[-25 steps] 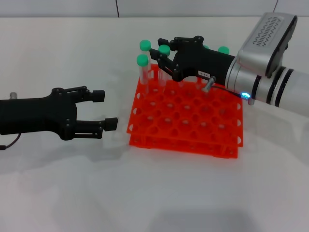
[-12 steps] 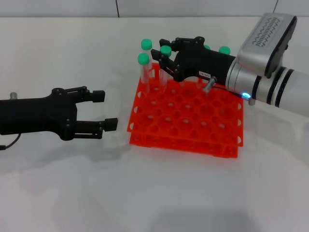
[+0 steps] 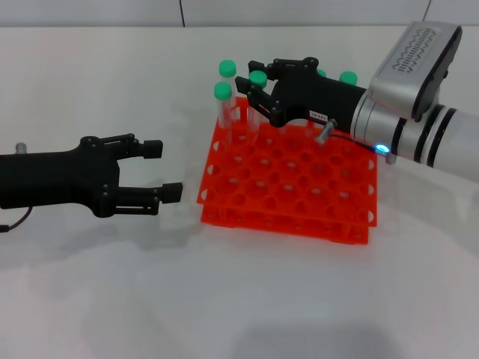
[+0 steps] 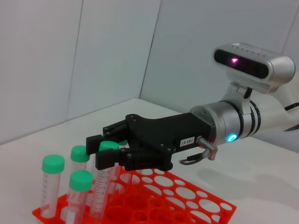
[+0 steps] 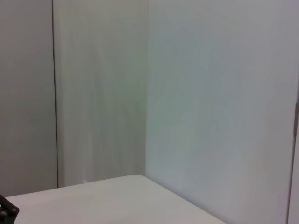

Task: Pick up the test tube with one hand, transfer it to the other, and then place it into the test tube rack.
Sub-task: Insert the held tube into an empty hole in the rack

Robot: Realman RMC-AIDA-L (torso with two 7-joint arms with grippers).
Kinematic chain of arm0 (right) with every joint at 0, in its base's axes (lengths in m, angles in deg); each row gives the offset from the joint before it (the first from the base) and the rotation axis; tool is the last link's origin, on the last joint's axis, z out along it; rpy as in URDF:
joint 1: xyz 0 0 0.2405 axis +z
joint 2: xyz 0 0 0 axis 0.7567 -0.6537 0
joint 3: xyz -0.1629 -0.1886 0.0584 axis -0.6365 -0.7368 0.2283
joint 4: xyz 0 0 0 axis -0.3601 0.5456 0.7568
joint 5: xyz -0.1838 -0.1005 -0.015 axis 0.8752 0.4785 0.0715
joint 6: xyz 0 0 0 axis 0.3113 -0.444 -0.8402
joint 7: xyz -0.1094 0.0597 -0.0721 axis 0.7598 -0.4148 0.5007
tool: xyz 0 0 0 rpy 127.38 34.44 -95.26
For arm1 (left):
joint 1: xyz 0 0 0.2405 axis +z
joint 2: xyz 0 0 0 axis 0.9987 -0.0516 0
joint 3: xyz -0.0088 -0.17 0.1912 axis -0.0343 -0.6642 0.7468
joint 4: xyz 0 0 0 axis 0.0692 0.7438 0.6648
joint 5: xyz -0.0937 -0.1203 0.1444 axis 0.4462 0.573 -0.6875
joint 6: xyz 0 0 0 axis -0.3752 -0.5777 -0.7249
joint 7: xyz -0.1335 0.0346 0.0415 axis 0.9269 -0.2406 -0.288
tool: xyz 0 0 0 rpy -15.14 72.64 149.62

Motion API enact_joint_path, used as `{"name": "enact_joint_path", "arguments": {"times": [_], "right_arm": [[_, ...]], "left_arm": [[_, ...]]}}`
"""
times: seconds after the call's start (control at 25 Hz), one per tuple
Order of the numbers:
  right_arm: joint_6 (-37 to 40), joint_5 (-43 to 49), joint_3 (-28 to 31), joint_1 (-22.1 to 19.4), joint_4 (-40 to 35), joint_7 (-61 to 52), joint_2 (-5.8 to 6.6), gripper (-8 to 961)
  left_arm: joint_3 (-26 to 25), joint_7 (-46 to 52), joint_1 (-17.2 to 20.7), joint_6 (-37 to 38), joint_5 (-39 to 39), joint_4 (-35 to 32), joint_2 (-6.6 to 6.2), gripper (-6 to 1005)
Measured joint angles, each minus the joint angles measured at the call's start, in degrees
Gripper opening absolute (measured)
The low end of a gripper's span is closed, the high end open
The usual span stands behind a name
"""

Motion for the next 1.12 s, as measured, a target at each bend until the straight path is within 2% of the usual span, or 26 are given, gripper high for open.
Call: {"name": "enact_joint_path", "arguments": {"times": [1.12], "right_arm": [[1.4, 0.3, -0.8, 0.3, 0.0, -1.5, 0.21, 273]], "left_arm": [[0.0, 0.0, -0.1, 0.0, -0.3, 0.0, 0.00, 868]]}}
